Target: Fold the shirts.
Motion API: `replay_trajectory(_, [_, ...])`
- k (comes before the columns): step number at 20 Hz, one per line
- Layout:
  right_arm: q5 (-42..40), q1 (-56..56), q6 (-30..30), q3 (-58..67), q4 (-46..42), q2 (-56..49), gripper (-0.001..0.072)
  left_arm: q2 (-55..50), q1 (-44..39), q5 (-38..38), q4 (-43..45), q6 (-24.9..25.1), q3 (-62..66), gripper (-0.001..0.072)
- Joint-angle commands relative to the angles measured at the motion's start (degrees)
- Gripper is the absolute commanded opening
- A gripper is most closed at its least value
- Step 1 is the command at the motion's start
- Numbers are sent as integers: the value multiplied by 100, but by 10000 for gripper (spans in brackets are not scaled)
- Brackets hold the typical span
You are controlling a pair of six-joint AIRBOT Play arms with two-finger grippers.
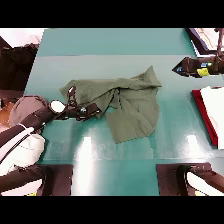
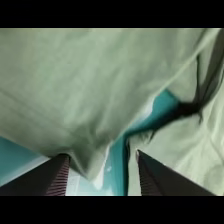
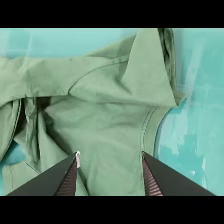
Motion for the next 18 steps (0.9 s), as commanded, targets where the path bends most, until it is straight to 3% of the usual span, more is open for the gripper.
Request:
replay_trajectory(1, [90, 0, 0, -4, -2, 7, 449, -4, -28, 190, -4, -229, -7, 499])
replay_trajectory(10, [92, 0, 0, -4, 0, 7, 449, -4, -42, -205, 17, -131, -7, 499])
replay_trajectory(18, [136, 0, 0, -4, -4, 7, 449, -168, -658, 426, 63, -225, -7, 498])
